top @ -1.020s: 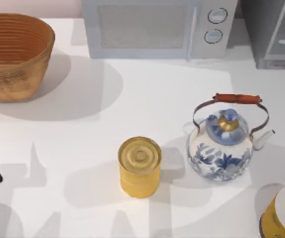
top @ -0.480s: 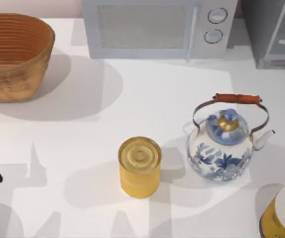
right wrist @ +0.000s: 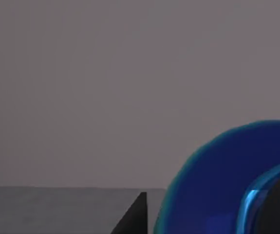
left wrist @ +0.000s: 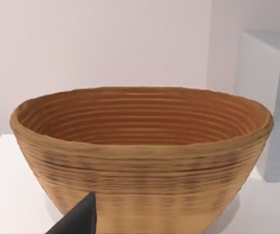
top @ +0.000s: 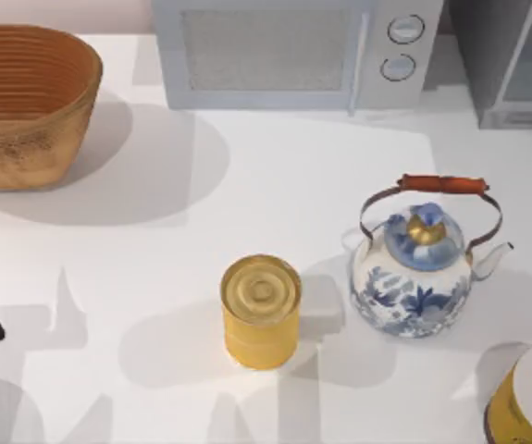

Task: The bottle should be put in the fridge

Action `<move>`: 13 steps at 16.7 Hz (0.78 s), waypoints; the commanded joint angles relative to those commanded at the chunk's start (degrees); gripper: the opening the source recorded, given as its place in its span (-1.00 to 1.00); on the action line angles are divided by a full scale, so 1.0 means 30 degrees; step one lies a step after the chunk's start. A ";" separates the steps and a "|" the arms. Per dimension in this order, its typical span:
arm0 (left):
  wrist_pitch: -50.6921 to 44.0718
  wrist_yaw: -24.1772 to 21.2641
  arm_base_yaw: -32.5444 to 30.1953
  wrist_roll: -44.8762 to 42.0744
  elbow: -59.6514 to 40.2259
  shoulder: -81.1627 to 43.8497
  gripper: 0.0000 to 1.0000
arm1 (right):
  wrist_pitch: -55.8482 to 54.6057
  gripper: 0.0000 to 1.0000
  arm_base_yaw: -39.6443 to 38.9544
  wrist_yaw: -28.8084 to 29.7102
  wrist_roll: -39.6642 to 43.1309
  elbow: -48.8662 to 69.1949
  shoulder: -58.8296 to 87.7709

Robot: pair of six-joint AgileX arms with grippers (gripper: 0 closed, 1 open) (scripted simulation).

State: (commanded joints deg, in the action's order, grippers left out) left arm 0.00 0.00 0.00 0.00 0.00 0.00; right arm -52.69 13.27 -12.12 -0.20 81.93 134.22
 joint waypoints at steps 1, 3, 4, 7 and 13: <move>0.0000 0.0000 0.0000 0.0000 0.0000 0.0000 1.00 | 0.0376 -0.98 -0.0062 0.0075 -0.0076 0.0556 0.0335; 0.0000 0.0000 0.0000 0.0000 0.0000 0.0000 1.00 | 0.0762 -0.98 -0.0125 0.0148 -0.0166 0.1064 0.0655; 0.0000 0.0000 0.0000 0.0000 0.0000 0.0000 1.00 | 0.0765 -0.98 -0.0126 0.0148 -0.0167 0.1067 0.0657; 0.0000 0.0000 0.0000 0.0000 0.0000 0.0000 1.00 | 0.0765 -0.83 -0.0126 0.0148 -0.0167 0.1067 0.0657; 0.0000 0.0000 0.0000 0.0000 0.0000 0.0000 1.00 | 0.0765 0.06 -0.0126 0.0148 -0.0167 0.1067 0.0657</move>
State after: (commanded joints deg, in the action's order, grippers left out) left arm 0.00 0.00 0.00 0.00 0.00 0.00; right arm -50.40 12.89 -11.67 -0.70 85.13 136.19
